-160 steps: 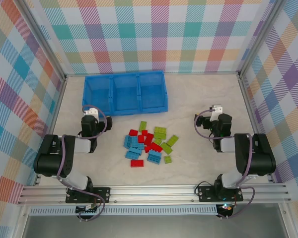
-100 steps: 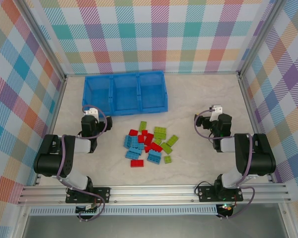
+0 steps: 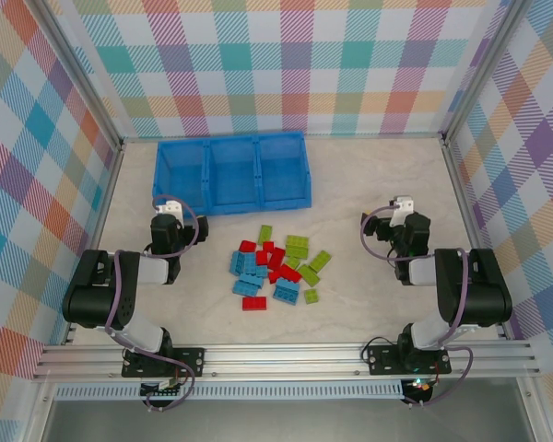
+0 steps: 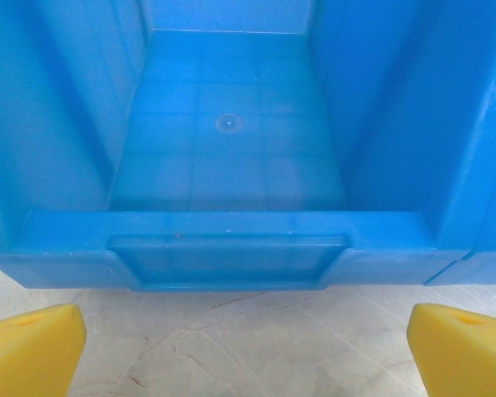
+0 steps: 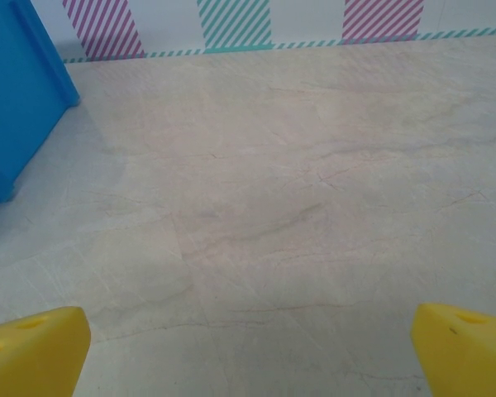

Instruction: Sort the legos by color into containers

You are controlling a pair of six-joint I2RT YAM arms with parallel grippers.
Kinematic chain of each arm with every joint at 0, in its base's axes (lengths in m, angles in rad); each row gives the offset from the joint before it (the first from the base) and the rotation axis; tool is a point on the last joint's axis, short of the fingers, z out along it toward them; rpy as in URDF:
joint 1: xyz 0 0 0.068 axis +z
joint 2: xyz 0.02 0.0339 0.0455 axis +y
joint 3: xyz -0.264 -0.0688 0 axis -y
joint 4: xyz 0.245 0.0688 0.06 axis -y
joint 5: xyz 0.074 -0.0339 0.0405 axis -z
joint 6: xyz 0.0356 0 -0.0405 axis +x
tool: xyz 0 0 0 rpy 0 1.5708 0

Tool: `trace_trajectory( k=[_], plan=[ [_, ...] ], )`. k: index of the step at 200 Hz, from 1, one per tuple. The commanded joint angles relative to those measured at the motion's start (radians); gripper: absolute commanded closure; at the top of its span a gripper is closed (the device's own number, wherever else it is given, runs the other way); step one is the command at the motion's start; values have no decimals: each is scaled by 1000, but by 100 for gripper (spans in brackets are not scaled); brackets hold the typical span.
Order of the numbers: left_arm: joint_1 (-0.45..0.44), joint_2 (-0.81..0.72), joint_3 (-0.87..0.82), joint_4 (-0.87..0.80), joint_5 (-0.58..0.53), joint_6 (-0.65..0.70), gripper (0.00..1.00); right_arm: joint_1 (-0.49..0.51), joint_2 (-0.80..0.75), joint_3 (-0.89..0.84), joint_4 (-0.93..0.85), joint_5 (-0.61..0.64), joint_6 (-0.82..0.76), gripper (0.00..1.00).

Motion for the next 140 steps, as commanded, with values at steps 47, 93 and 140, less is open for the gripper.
trace_trajectory(
  k=[47,93,140],
  plan=[
    [-51,-171,51,-190,-121,-11,0,23,-703,126,-874,54,332,0],
    [-133,-421,213,-708,-218,-270,0,142,-748,321,-1319,-246,474,3],
    [-280,-478,437,-1215,51,-469,2,521,-597,472,-1509,-252,508,2]
  ],
)
